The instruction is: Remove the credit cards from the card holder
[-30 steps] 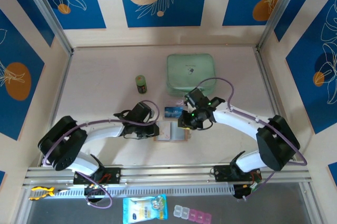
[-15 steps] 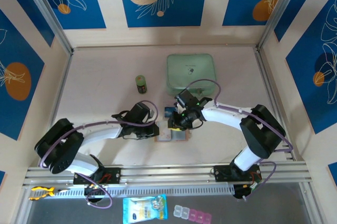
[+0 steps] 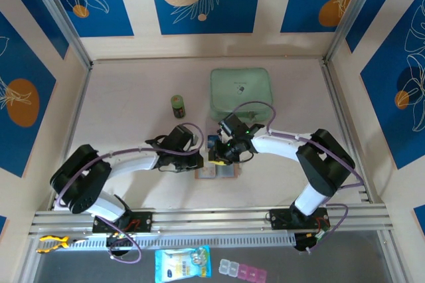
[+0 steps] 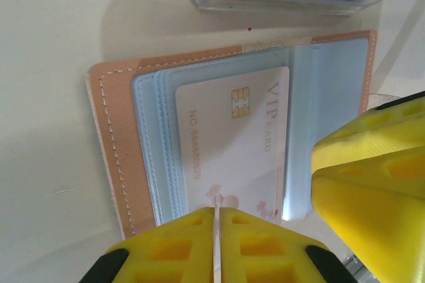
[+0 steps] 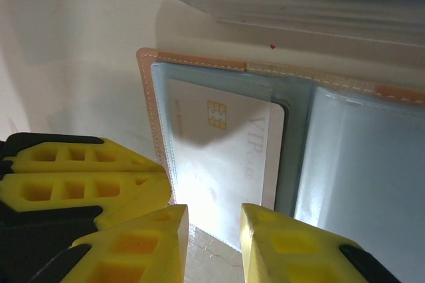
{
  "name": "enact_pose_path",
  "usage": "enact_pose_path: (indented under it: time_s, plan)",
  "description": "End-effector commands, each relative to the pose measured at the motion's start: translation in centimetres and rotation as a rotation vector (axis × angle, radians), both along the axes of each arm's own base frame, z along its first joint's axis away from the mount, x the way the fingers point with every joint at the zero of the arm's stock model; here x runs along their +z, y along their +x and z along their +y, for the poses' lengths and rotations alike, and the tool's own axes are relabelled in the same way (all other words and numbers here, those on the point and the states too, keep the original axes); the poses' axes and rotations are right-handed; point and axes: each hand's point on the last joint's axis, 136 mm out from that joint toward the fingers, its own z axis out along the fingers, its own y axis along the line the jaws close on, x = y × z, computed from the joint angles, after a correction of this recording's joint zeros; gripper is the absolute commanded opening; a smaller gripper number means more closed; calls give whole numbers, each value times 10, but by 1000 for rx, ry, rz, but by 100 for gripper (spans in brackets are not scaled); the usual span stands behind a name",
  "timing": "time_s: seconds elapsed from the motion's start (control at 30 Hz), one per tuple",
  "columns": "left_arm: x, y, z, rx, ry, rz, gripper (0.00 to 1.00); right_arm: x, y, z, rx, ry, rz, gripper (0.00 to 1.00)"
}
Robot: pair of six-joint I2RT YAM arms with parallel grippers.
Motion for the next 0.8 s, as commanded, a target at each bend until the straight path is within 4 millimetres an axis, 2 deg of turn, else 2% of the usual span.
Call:
enact_pose_path:
  time_s: [0.0, 0.23, 0.77]
  plan:
    - [-3, 5, 2, -6, 23, -5, 9, -9, -8, -3, 5, -23, 29, 28]
    - [-11, 1, 7, -2, 49, 13, 9, -12, -7, -3, 10, -29, 31, 28]
    - [-16, -3, 11, 3, 58, 27, 9, -19, -8, 2, 23, -35, 48, 28]
